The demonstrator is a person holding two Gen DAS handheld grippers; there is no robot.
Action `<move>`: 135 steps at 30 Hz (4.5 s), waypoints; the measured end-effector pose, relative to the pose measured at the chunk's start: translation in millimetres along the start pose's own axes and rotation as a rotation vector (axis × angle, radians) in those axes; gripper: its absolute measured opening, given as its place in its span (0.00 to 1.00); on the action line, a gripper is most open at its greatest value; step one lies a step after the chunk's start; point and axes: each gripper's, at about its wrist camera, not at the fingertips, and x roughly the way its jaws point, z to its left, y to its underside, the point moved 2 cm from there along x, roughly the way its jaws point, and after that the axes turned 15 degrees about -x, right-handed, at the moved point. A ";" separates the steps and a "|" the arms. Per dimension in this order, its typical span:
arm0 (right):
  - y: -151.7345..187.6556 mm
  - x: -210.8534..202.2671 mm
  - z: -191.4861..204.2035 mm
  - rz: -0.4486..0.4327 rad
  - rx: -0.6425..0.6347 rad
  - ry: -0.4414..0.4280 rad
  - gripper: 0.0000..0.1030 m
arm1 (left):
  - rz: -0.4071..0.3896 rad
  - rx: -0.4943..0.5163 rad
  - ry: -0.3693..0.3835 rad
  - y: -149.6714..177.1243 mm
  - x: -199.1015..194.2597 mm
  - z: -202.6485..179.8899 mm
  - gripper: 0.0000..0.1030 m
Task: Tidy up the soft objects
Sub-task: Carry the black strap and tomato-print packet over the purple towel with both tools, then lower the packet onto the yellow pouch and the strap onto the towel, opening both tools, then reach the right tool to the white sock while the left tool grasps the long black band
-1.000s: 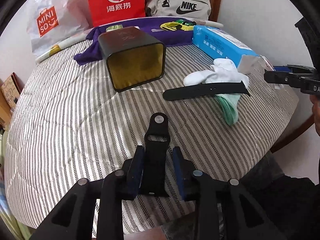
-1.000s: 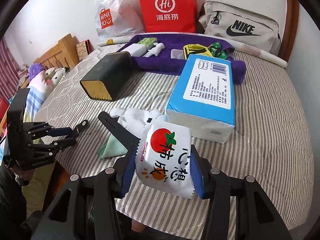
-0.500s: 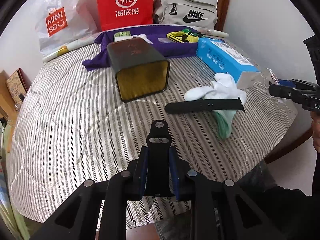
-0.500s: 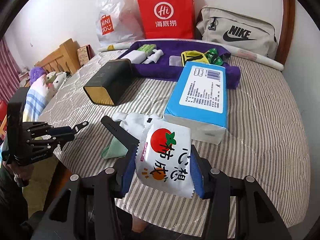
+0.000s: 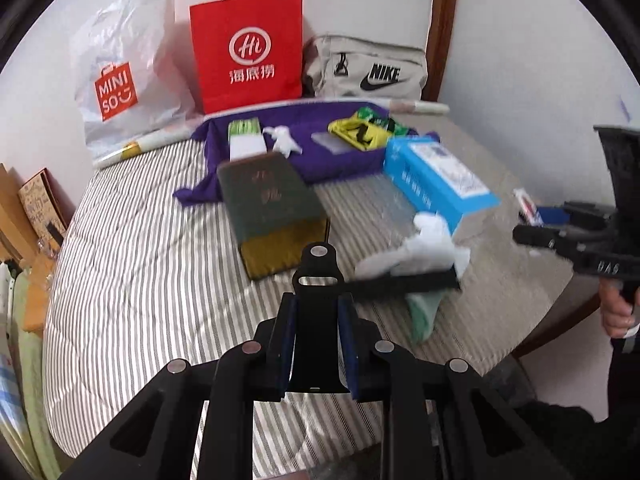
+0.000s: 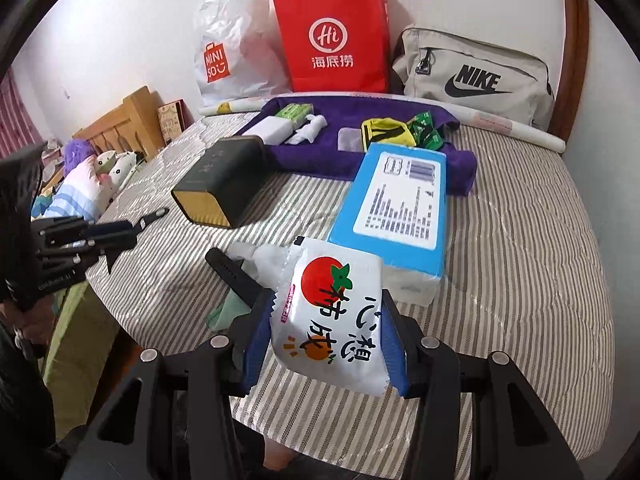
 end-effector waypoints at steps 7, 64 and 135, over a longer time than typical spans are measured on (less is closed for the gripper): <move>-18.7 5.3 -11.1 -0.011 -0.010 0.011 0.48 | -0.038 0.004 -0.002 -34.6 1.2 -6.2 0.19; -181.2 202.9 -143.5 0.151 0.063 0.000 0.48 | 0.139 -0.146 0.059 -229.4 218.9 26.0 0.19; 0.8 53.8 -2.6 0.032 0.040 -0.130 0.71 | 0.127 0.058 0.010 26.1 69.4 -37.4 0.49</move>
